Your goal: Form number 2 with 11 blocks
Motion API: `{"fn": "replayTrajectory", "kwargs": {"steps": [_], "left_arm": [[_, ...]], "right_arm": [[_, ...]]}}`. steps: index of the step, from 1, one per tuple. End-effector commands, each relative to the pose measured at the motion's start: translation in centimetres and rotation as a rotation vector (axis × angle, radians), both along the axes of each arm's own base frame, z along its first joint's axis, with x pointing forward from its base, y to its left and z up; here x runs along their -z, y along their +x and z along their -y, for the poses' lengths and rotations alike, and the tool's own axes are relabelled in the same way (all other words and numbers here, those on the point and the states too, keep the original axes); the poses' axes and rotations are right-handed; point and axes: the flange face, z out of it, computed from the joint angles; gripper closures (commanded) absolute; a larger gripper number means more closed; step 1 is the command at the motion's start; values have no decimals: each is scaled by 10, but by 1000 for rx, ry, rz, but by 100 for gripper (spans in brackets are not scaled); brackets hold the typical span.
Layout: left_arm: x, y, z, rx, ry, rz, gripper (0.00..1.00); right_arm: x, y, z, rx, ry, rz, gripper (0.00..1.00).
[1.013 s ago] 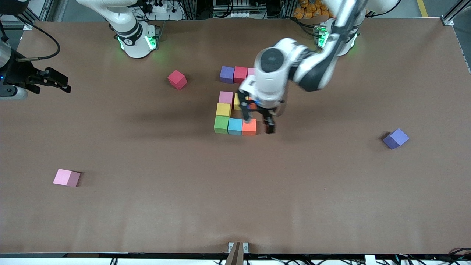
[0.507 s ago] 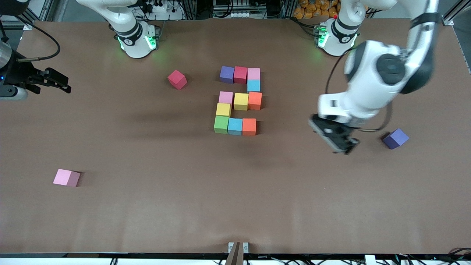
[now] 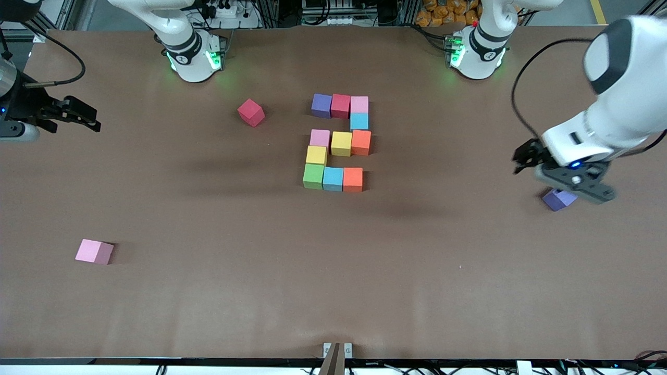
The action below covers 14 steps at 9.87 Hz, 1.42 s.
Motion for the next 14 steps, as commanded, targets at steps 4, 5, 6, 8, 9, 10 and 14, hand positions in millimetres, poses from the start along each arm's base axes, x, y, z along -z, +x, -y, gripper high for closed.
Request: {"fn": "replayTrajectory", "kwargs": {"steps": [4, 5, 6, 8, 9, 10, 14], "left_arm": [[-60, -32, -63, -175, 28, 19, 0], [-71, -39, -73, -196, 16, 23, 0], [-79, -45, -73, -207, 12, 31, 0], [-95, -58, -77, -315, 0, 48, 0], [-102, -63, -74, -410, -11, 64, 0], [-104, -64, -72, -448, -31, 64, 0], [-105, -63, -46, -507, -66, 76, 0]], "right_arm": [[-10, -4, -5, 8, -18, -2, 0], [-12, -4, -5, 6, -15, 3, 0], [-16, -3, -4, 3, -18, 12, 0], [-19, -2, -4, -7, -20, 6, 0], [-19, -3, -1, 11, -19, 0, 0], [-21, -2, -1, 7, -16, 3, 0], [-21, -7, 0, 19, -24, -28, 0]]}}
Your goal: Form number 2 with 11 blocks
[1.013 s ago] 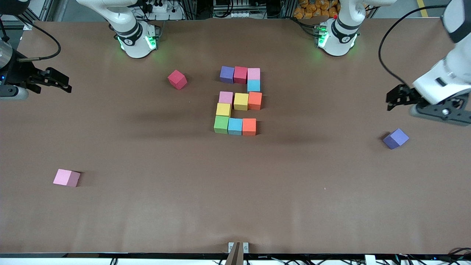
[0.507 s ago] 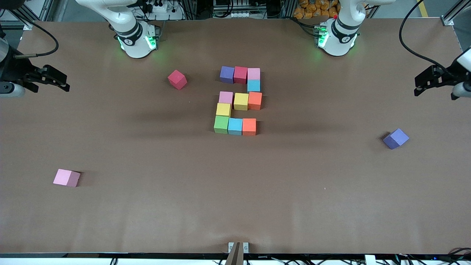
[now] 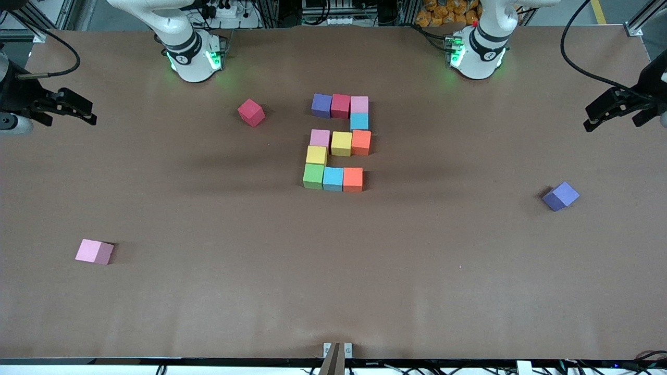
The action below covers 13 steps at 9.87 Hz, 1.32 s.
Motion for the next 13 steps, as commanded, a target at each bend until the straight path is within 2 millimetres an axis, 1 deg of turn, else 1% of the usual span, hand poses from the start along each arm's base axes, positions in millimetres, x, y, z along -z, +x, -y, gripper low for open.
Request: {"fn": "replayTrajectory", "kwargs": {"steps": [1, 2, 3, 4, 6, 7, 8, 9, 13], "left_arm": [[-4, -3, 18, 12, -21, 24, 0], [-4, -1, 29, 31, -23, 34, 0], [-2, 1, 31, 34, -22, 32, 0], [2, 2, 43, 55, -15, 29, 0], [3, 5, 57, 80, 3, 41, 0], [4, 5, 56, 78, 5, 39, 0], [6, 7, 48, 63, 2, 36, 0], [7, 8, 51, 75, 7, 34, 0], [5, 7, 50, 79, 0, 35, 0]], "right_arm": [[-6, -2, 2, 16, -24, -6, 0], [-6, -1, 2, 16, -25, -6, 0], [-5, 0, 1, 16, -25, -3, 0], [-5, 1, 0, 16, -24, -2, 0], [-5, 0, 0, 21, -22, -6, 0], [-7, -2, 0, 21, -20, -5, 0], [-9, -3, 0, 21, -20, -3, 0], [-9, -4, 0, 21, -20, -3, 0], [-9, -5, 0, 21, -20, -6, 0]]}}
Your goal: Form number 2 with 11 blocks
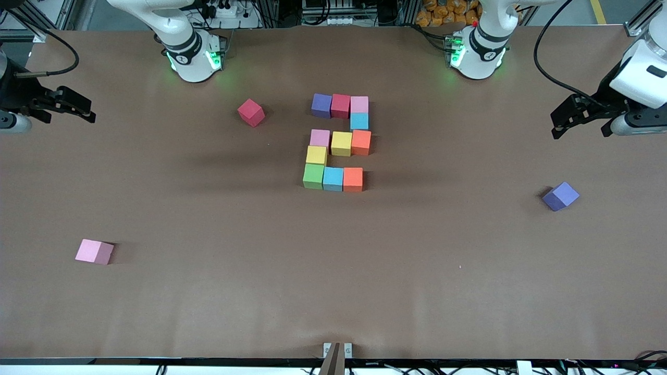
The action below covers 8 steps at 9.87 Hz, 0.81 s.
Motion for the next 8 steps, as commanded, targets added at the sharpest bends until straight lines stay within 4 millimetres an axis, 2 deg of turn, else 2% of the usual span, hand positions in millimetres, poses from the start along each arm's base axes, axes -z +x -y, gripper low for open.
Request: {"fn": "replayTrajectory", "kwargs": {"steps": [1, 8], "left_arm": [[-5, -1, -2, -3, -22, 12, 0], [-5, -5, -4, -14, -62, -14, 0]], "right_arm": [[-9, -5, -1, 13, -16, 3, 0], [-8, -5, -2, 14, -16, 4, 0]]}}
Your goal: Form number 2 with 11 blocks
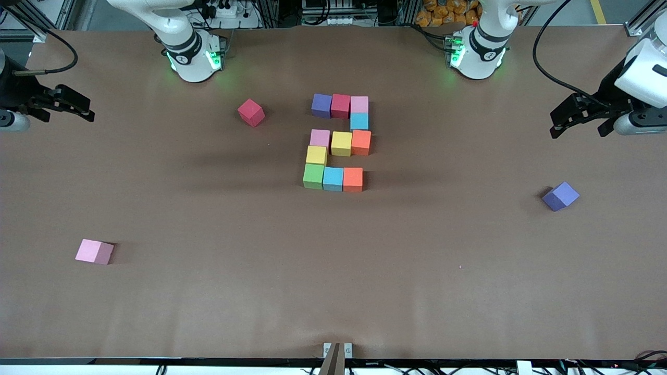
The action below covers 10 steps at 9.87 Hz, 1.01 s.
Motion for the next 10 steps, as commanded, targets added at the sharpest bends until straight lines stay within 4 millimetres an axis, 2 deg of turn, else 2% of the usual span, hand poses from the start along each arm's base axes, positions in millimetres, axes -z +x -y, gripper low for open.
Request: {"fn": "replayTrajectory", "kwargs": {"steps": [1, 10], "left_arm": [[-5, -6, 0, 5, -17, -11, 0], [-2, -10, 0, 65, -8, -45, 0]], "right_arm": [[-5, -4, -2, 19, -17, 0, 0], [-4, -4, -1, 23, -15, -3, 0]]}}
